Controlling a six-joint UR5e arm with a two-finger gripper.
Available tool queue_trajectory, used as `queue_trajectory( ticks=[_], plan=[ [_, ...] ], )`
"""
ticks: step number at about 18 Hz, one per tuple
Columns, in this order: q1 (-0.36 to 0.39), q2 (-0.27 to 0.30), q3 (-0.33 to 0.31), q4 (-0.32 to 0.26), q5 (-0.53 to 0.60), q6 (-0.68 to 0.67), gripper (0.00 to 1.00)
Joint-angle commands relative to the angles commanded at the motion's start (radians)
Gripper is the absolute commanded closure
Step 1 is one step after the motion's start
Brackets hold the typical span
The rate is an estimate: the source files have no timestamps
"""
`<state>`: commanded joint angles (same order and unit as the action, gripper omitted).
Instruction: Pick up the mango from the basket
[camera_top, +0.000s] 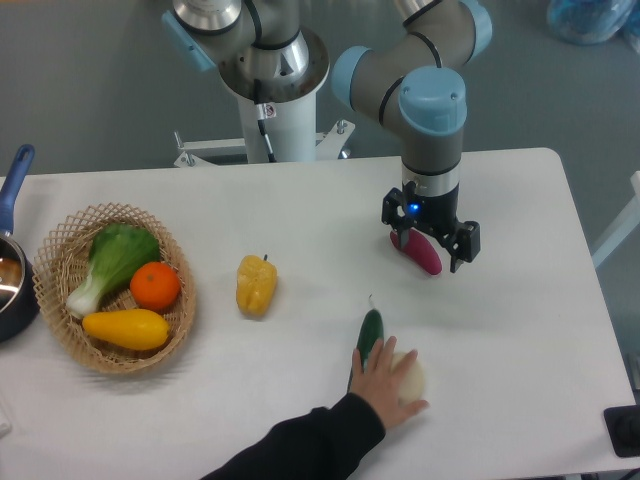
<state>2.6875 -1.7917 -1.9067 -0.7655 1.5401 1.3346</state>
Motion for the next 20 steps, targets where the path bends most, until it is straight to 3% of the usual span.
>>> queue_trajectory(
  ticks=[8, 15, 20],
  plan=[
    [-0.005, 0.0, -0.002, 0.0, 0.011, -0.002, 0.0],
    [-0.063, 0.002, 0.0, 0.0, 0.012, -0.034, 0.0],
    [-0.123, 0.0, -0.003, 0.002, 0.003, -0.179, 0.0]
  ],
)
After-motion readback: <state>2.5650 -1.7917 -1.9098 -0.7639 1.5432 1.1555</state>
